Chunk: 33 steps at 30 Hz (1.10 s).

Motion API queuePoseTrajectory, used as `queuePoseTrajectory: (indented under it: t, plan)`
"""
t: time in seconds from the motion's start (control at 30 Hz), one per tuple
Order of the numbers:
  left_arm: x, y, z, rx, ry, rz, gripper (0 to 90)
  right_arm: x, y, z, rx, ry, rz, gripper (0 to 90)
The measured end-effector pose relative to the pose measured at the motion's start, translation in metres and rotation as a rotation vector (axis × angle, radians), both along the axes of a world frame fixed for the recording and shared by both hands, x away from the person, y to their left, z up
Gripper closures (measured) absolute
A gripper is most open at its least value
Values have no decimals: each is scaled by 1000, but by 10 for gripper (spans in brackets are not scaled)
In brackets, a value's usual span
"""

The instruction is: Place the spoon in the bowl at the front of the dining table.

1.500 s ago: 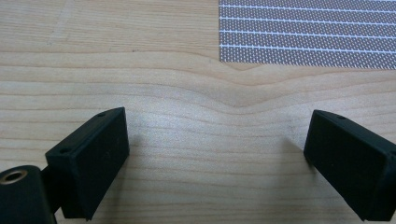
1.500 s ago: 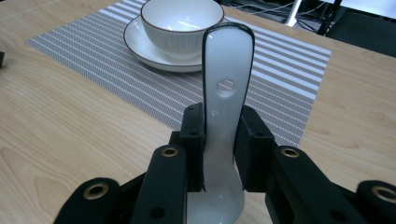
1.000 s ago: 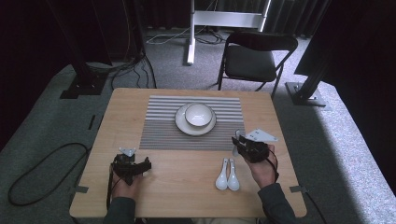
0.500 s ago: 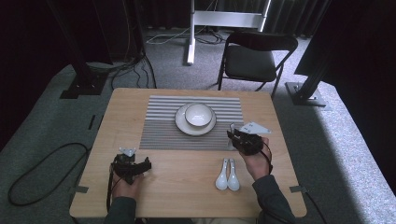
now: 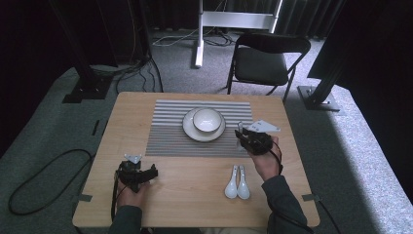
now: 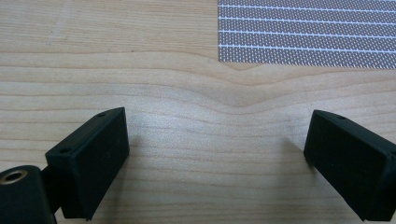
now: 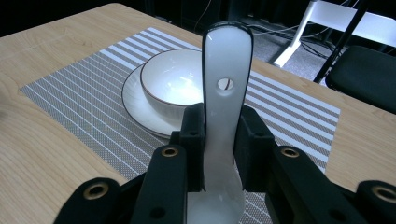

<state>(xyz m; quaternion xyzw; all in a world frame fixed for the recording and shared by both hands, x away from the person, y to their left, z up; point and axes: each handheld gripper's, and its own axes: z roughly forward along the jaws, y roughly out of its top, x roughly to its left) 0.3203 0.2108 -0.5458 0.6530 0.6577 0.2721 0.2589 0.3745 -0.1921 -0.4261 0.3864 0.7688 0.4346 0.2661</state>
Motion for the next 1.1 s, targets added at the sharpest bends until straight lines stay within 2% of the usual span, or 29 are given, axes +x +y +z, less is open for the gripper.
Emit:
queuePoseTrajectory:
  t: [0.27, 0.67, 0.9, 1.1]
  plan:
    - [0, 0, 0, -1, 0, 1, 70, 9, 1, 0, 10, 10, -2, 750]
    - [0, 0, 0, 2, 1, -2, 70, 21, -1, 3, 53, 22, -11, 750]
    - [0, 0, 0, 1, 1, -1, 70, 26, 3, 4, 51, 23, -12, 750]
    - [1, -1, 0, 2, 2, -1, 70, 37, 13, 8, 20, 15, -3, 750]
